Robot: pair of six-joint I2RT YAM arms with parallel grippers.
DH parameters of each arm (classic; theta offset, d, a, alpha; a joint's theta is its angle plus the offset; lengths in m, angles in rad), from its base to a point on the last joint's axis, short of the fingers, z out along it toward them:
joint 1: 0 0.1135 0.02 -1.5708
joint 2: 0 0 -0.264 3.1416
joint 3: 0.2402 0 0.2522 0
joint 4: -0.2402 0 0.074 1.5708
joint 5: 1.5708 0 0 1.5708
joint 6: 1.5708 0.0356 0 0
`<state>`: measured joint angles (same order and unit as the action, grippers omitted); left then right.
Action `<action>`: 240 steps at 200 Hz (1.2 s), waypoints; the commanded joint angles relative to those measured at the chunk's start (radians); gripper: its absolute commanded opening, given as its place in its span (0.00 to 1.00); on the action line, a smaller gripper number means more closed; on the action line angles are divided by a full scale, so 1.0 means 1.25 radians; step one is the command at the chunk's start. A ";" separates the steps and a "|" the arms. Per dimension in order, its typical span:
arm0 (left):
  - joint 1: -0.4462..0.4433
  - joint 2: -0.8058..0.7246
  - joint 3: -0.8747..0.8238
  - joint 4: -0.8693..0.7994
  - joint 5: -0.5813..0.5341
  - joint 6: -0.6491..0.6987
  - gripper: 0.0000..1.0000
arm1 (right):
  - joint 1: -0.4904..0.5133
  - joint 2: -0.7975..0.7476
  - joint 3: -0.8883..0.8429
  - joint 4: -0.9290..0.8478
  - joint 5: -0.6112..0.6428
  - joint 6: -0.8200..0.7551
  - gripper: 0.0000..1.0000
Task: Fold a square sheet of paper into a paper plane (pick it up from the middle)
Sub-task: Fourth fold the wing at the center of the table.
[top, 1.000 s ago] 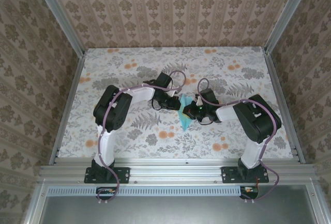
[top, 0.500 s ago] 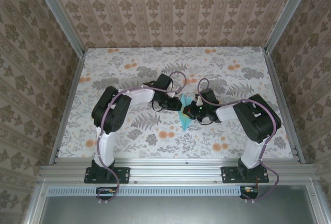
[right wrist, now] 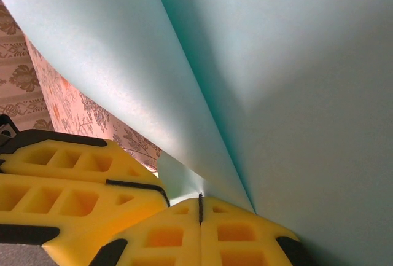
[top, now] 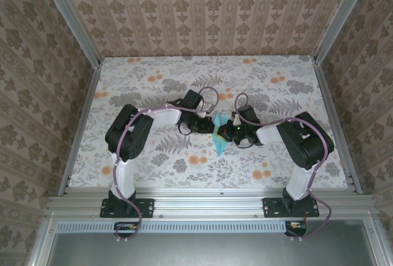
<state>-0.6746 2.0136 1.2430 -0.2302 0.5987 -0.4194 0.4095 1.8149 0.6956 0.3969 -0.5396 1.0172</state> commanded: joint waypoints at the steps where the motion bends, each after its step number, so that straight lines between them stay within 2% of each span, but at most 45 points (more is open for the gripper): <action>1: -0.006 0.023 0.005 -0.017 0.015 0.008 0.07 | 0.002 0.036 -0.018 -0.072 0.009 -0.010 0.00; 70: -0.008 0.064 0.017 -0.097 -0.057 0.082 0.04 | 0.001 0.021 -0.019 -0.062 0.005 -0.004 0.00; 112: -0.009 0.076 0.018 -0.137 -0.105 0.121 0.02 | 0.000 -0.035 -0.014 -0.073 0.006 -0.011 0.02; 148: -0.009 0.090 0.013 -0.141 -0.114 0.132 0.02 | 0.001 -0.078 -0.030 -0.073 -0.004 -0.002 0.09; 189: -0.009 0.105 0.012 -0.139 -0.111 0.138 0.02 | 0.017 -0.120 -0.073 -0.031 -0.014 0.036 0.09; 240: -0.008 0.115 0.012 -0.140 -0.113 0.143 0.01 | 0.050 -0.108 -0.089 0.002 -0.019 0.060 0.09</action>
<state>-0.6811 2.0617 1.2949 -0.3134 0.5747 -0.2817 0.4557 1.6875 0.5972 0.3649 -0.5407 1.0649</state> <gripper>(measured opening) 0.048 0.091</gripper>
